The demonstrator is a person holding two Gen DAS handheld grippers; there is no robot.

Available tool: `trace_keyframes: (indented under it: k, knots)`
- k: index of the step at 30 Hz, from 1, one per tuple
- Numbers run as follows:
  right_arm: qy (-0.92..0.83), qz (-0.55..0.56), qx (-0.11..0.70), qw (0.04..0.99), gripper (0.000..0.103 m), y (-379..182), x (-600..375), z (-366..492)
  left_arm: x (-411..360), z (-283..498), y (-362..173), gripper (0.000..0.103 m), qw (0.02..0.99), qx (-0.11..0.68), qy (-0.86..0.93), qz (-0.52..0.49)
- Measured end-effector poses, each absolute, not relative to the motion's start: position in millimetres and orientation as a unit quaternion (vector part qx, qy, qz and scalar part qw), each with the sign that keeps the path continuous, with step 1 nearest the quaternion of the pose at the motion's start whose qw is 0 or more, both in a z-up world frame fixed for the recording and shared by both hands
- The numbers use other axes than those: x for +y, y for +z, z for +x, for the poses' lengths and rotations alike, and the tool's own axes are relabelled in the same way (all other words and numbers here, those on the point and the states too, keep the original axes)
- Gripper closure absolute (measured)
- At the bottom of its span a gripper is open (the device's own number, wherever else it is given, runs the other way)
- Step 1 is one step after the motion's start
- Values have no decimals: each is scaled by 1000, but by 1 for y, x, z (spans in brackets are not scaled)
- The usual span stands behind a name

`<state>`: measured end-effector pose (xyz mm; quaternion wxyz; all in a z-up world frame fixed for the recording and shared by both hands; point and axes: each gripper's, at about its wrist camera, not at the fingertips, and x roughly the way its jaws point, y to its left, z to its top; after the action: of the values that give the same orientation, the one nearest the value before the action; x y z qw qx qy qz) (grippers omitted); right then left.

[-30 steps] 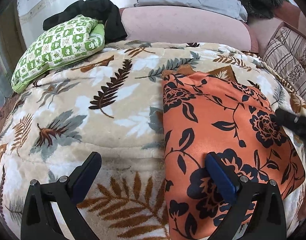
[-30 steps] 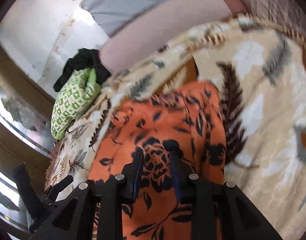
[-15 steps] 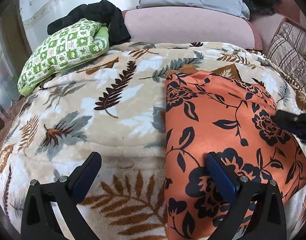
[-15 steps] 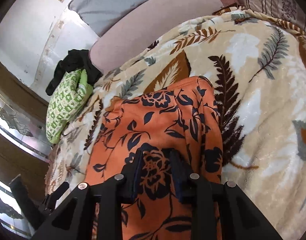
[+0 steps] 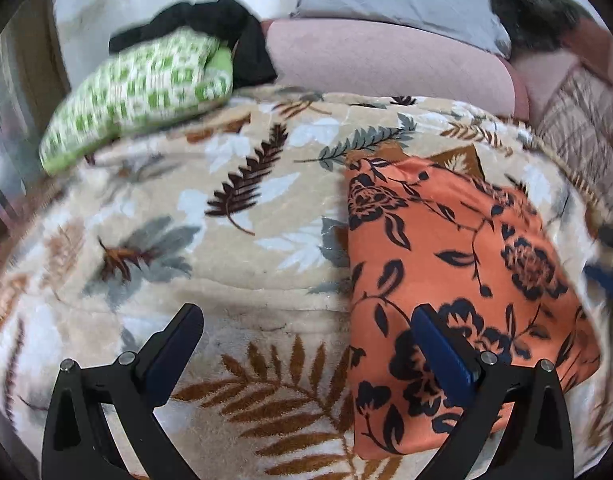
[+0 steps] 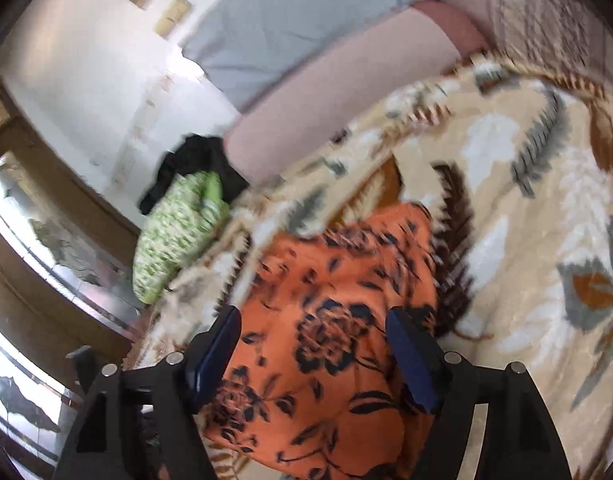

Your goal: Fold small clothes

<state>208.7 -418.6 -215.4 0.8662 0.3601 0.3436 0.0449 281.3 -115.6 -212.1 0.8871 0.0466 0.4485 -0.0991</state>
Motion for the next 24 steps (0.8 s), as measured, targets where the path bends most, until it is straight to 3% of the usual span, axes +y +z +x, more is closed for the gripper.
trace_keyframes:
  k: [8, 19, 24]
  knots:
    - [27, 469, 364, 804, 26, -259, -478, 203, -91, 339, -231, 0, 826, 521, -199, -77]
    - [66, 477, 441, 757, 26, -306, -456, 247, -139, 352, -261, 0, 764, 566, -301, -70]
    - [104, 487, 435, 750, 25, -314, -449, 252, -154, 349, -266, 0, 744, 575, -332, -74]
